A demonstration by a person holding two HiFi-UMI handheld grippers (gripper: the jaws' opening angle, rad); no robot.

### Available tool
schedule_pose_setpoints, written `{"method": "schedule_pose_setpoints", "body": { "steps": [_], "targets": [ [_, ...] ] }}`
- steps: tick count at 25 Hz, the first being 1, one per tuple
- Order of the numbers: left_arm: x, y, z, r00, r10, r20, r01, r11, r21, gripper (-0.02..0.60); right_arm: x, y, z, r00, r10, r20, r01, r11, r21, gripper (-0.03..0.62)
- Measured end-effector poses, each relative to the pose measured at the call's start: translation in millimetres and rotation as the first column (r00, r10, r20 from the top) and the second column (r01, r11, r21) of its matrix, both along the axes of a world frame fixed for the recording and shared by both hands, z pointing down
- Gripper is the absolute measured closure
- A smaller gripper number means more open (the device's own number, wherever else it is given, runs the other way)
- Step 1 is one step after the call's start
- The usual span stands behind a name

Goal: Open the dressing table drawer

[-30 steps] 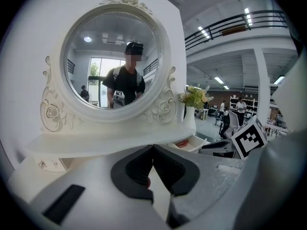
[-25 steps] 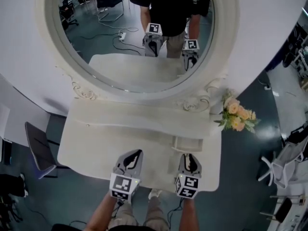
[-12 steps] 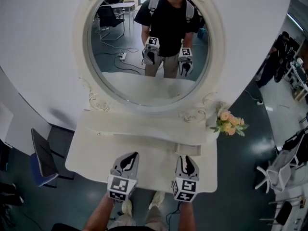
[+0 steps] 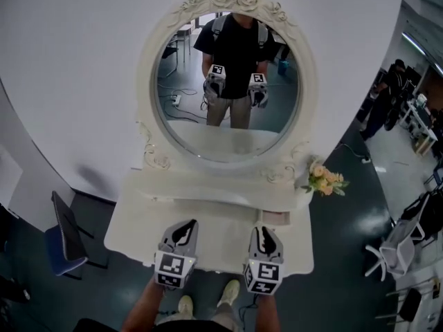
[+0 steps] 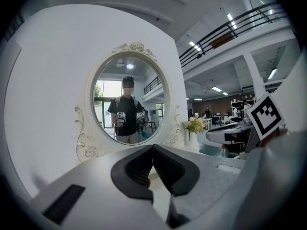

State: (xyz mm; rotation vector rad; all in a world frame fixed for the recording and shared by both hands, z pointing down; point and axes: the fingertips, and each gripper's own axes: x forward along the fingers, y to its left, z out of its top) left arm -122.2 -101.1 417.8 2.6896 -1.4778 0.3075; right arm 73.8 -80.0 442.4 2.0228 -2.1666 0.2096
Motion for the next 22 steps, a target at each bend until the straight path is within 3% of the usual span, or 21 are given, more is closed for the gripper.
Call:
{"method": "schedule_pose_setpoints", "body": {
  "steps": [22],
  "targets": [
    [-54, 54, -17, 0.998, 0.067, -0.020, -0.066, 0.997, 0.038, 0.578, -82, 68, -30, 1.000, -0.005, -0.006, 0.005, 0.999, 0.051, 0.594]
  ]
}}
